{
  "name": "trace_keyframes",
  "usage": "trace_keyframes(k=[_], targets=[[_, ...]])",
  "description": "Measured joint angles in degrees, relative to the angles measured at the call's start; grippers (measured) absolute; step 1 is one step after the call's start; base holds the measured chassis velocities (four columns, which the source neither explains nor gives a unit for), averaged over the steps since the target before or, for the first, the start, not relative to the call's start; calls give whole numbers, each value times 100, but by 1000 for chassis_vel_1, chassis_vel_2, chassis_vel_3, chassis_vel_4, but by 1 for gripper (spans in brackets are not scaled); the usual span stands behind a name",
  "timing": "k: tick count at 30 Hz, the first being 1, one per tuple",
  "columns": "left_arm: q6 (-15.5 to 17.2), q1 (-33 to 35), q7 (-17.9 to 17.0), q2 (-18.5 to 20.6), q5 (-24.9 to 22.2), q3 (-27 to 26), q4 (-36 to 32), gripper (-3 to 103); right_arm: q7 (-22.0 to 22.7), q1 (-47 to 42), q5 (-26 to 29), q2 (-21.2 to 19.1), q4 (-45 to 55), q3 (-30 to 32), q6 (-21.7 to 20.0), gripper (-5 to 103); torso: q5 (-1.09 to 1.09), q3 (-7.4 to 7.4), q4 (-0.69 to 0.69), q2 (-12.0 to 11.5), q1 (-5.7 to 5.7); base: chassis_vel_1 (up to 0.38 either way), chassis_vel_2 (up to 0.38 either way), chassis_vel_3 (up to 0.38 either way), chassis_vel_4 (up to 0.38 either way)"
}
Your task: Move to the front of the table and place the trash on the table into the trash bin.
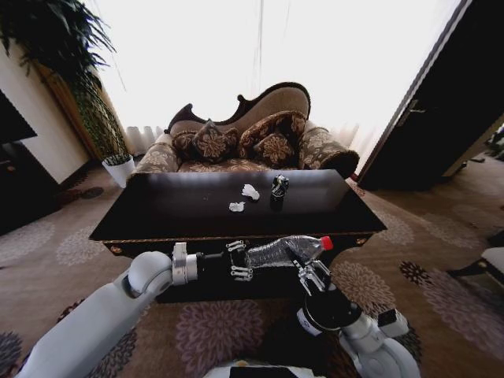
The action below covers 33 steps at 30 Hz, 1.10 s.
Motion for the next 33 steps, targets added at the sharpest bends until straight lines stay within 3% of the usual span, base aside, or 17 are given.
trace_keyframes(k=[5,7,9,10,13,14,15,18,23,29,33], targets=[[9,238,-460,-429,-489,-677,-24,95,72,116,28,-38,-88,224,81,23,0,0,0,0,0,0,0,0,0],[9,256,-533,-497,-553,-753,-23,98,80,123,29,-39,-88,257,95,23,-1,0,0,0,0,0,0,0,0],[46,309,-936,-759,-860,-1019,15,100,119,130,-3,-29,-90,374,170,23,0,0,0,0,0,0,0,0,0],[46,309,-936,-759,-860,-1019,15,100,119,130,-3,-29,-90,374,170,23,0,0,0,0,0,0,0,0,0],[145,292,-1596,-1054,-1192,-1285,112,100,127,132,-235,14,-145,541,325,23,0,0,0,0,0,0,0,0,0],[145,292,-1596,-1054,-1192,-1285,112,100,127,132,-235,14,-145,541,325,23,0,0,0,0,0,0,0,0,0],[217,257,-2003,-1171,-1291,-1422,196,100,127,132,-491,48,-198,659,464,23,0,0,-1,0,0,0,0,0,0],[329,196,-2665,-1272,-1305,-1664,361,100,152,115,-1033,177,-295,965,790,23,0,0,0,0,0,0,0,0,0],[457,177,-2982,-1238,-1080,-1873,394,100,241,57,-1693,412,-412,1374,1268,23,1,0,0,0,0,0,0,0,0],[542,200,-3033,-1226,-878,-1963,367,100,244,-19,-2113,620,-447,1718,1586,23,0,0,-1,0,0,0,0,0,0],[554,288,-3017,-1205,-853,-2058,286,100,23,-162,-2472,684,-810,2134,2050,23,-1,0,0,0,0,0,0,0,0]])
